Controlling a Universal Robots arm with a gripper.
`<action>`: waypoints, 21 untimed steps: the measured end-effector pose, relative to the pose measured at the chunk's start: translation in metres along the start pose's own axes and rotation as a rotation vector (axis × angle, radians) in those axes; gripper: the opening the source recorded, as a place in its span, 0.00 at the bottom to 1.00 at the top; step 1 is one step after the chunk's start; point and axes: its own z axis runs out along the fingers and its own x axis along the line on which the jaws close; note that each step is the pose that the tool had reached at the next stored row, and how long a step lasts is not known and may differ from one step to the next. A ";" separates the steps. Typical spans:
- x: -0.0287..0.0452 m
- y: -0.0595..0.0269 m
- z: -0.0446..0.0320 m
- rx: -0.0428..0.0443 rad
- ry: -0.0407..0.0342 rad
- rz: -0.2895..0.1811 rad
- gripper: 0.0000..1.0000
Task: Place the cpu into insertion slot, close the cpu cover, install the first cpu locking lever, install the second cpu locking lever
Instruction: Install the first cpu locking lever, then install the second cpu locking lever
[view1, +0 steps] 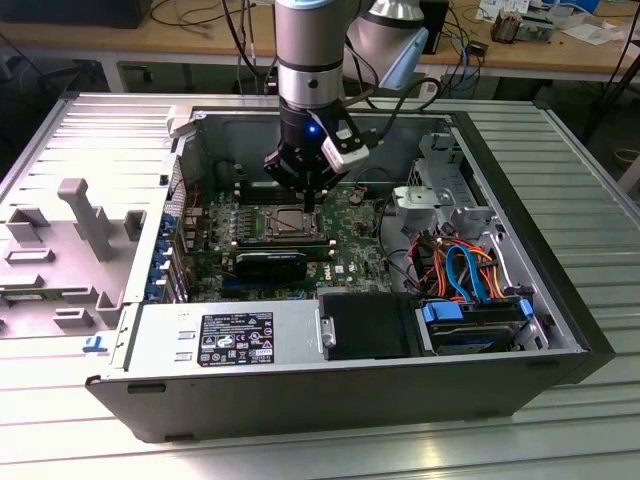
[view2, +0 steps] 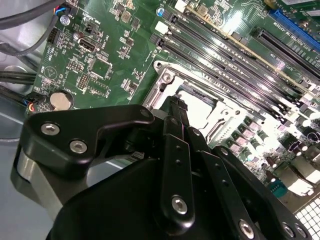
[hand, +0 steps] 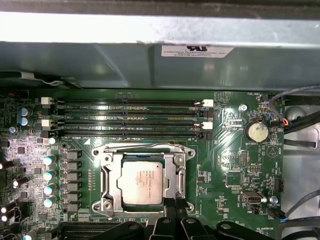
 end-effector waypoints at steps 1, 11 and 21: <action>0.0000 0.0000 -0.0001 0.0000 0.0000 0.000 0.11; 0.0000 0.0000 -0.0004 0.0000 0.0000 0.000 0.11; 0.0001 -0.0107 0.0005 0.0000 -0.0001 0.000 0.11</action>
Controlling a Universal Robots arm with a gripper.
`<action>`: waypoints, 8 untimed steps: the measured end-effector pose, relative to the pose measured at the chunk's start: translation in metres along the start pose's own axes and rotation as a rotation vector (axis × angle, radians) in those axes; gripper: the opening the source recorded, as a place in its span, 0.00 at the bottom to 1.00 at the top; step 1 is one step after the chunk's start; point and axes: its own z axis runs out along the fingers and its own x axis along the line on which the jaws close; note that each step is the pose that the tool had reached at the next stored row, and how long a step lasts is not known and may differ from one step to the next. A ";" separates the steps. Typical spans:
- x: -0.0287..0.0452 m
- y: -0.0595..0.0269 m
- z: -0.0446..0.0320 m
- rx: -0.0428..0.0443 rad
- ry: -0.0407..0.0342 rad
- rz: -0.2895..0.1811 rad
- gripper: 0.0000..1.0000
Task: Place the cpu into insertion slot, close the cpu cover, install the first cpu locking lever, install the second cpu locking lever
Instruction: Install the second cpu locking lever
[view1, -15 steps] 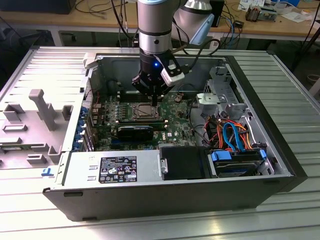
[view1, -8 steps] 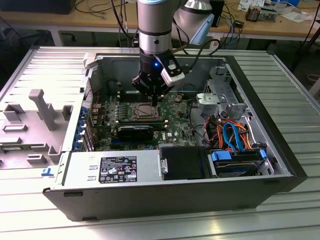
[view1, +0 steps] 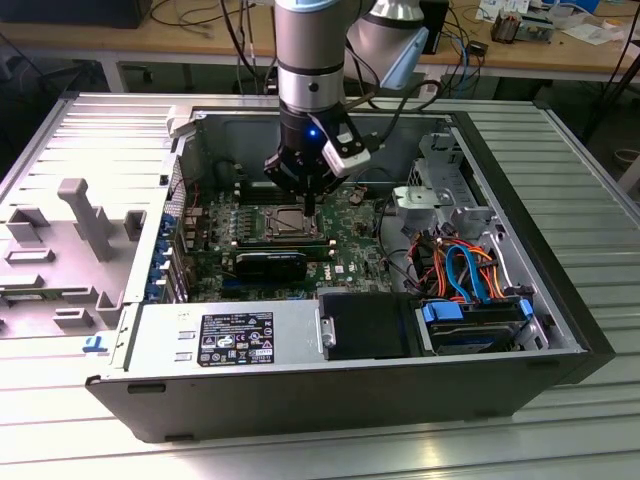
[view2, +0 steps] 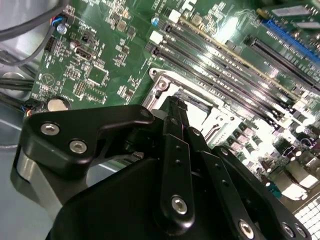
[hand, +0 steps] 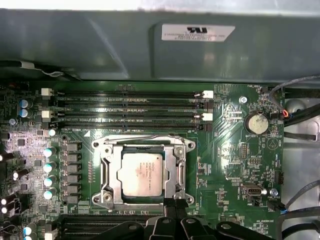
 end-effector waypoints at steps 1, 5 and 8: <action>0.0000 -0.0013 0.0001 0.0000 0.0000 0.000 0.11; -0.0004 -0.0110 0.0024 0.0000 0.0002 0.000 0.11; -0.0008 -0.0168 0.0042 0.0001 0.0003 0.000 0.11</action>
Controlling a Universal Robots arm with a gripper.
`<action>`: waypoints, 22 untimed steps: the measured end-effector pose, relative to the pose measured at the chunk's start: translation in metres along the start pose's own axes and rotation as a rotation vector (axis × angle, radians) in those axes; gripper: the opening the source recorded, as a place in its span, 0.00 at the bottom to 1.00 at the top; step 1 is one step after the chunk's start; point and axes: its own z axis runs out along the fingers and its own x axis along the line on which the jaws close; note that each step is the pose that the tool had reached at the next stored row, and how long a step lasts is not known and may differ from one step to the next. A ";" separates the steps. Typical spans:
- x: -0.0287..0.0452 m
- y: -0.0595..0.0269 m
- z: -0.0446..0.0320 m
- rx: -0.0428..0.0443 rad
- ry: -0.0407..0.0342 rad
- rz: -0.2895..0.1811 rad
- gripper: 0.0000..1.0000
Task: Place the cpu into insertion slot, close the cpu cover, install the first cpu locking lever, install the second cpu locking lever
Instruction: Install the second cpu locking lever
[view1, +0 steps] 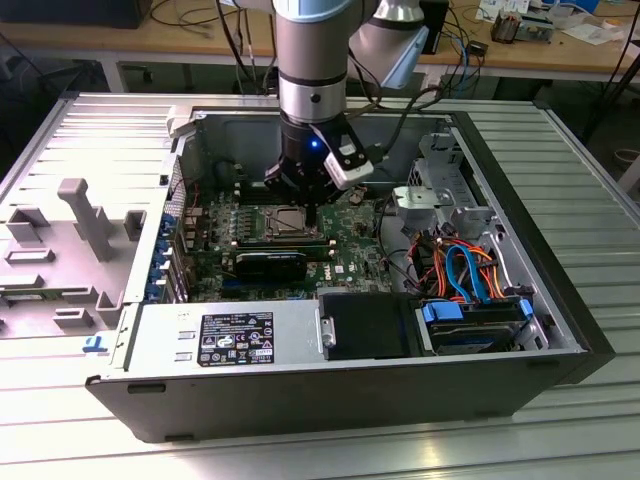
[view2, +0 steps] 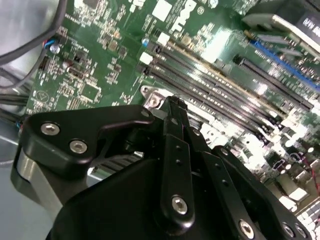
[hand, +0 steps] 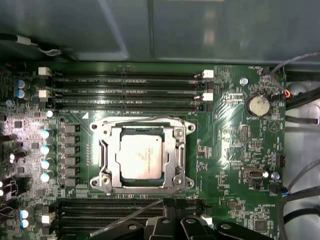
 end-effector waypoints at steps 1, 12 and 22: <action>-0.0005 -0.0005 0.0012 -0.0002 0.0000 0.000 0.11; -0.0001 -0.0126 0.0113 -0.0440 -0.0001 0.002 0.11; 0.0024 -0.0250 0.0128 -0.3266 -0.0036 0.012 0.11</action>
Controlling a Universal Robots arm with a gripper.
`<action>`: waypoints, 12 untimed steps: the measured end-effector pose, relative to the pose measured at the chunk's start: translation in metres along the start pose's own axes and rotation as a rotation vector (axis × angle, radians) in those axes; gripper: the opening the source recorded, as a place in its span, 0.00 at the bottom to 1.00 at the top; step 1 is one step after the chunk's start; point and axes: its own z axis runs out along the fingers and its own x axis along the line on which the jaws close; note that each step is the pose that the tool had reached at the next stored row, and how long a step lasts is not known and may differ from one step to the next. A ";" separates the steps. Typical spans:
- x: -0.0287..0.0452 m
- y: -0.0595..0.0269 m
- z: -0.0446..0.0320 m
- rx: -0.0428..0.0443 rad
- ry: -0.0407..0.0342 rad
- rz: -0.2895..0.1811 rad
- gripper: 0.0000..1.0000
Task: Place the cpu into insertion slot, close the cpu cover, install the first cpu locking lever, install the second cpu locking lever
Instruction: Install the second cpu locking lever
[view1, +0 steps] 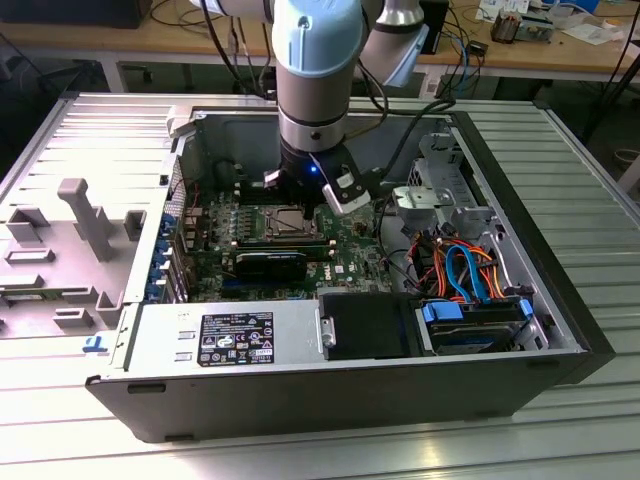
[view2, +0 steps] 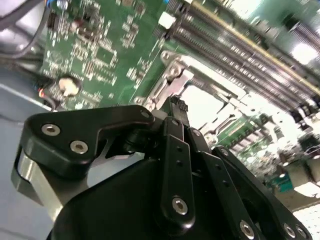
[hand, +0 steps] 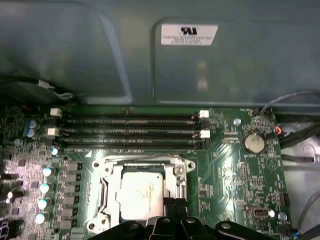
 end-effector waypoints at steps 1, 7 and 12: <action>0.0004 -0.0011 0.0001 -0.0128 -0.0003 0.000 0.11; 0.0017 -0.0228 -0.0053 -0.0145 -0.0002 0.001 0.11; 0.0035 -0.0322 -0.0068 -0.0161 -0.0003 0.001 0.11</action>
